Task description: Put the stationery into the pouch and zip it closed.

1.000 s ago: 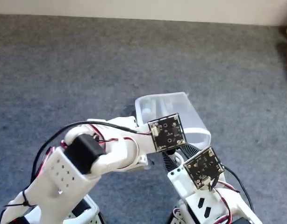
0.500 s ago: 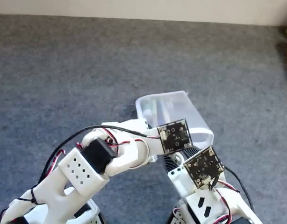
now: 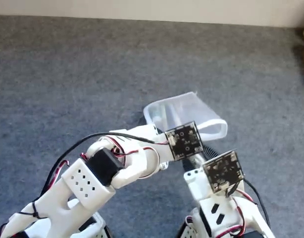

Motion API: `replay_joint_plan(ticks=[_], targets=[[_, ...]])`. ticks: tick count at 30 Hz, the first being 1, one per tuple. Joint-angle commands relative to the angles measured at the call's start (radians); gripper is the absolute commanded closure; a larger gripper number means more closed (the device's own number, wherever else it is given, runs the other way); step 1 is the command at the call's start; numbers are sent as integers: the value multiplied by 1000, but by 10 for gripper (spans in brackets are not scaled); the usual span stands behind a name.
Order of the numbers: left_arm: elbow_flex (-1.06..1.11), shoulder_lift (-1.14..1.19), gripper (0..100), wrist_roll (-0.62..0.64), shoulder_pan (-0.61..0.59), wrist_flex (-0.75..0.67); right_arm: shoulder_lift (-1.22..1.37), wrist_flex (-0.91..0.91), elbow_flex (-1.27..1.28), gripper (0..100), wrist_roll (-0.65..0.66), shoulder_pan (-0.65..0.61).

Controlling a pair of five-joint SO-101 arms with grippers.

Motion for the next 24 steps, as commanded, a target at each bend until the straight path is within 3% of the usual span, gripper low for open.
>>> replay_joint_plan(ticks=[1,13,19,24], targets=[[-2,-18,994,63,-79,-12,-15,-56,-50,995,6,96],[25,-18,994,86,-90,-15,-16,-163,47,995,46,113],[25,-18,994,86,-90,-15,-16,-305,143,995,75,271],[25,-18,995,86,-107,-15,-16,-326,150,995,75,314]])
